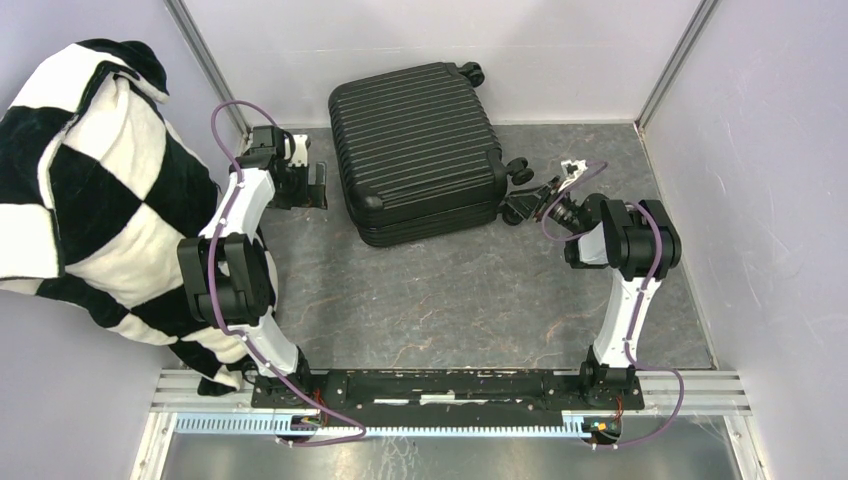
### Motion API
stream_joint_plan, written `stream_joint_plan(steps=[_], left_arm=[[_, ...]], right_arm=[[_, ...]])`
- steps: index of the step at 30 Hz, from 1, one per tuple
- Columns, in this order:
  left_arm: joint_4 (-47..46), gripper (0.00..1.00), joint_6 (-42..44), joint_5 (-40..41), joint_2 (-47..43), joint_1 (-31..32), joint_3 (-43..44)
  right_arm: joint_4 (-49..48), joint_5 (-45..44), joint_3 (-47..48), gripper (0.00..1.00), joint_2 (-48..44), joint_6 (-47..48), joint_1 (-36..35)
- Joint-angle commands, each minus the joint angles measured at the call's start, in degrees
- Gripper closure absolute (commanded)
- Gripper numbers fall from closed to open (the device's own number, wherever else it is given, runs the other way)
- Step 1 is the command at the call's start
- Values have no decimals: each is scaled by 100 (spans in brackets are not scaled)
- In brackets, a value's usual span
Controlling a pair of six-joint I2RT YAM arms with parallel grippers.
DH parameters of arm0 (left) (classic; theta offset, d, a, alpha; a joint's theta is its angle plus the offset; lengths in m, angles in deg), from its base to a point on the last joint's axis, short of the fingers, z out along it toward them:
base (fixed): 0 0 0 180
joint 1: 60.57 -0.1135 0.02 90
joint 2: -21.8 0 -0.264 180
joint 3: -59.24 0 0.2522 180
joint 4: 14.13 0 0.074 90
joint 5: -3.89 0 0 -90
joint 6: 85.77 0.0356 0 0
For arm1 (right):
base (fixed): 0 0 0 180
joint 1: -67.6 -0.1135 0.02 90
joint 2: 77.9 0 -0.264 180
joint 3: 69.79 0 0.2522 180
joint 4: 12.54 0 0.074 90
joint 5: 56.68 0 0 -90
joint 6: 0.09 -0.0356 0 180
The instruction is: Pack the luggage
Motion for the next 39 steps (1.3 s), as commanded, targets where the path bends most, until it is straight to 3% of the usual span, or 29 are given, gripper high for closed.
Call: stream_joint_plan(steps=[1,8,16,20,24,29,33,39], left_arm=[[-95,0,-15,35,38,-76,-18],[-80,0,-142,-80,180,-154,277],[-21,0,-204,-132,257,-258,465],[-22,0,-205,-147,266,-261,403],[-17,0,-181,-129,275,-268,368],[-16,0,-134,-88,297,-272,343],[-16,0,-166,-108,347,-275,364],[-16,0,-213,-161,324,-277,362]], right_arm=[[-2530,494,353,53,399,-981,-125],[-2703,560,290,64,322,-861,-161],[-1531,323,252,43,-44,390,-120],[-1282,344,341,43,-123,806,-112],[-1593,599,617,54,21,592,-118],[-2325,815,716,78,151,122,-109],[-2342,815,498,97,22,248,-135],[-2096,816,135,100,-264,391,-164]])
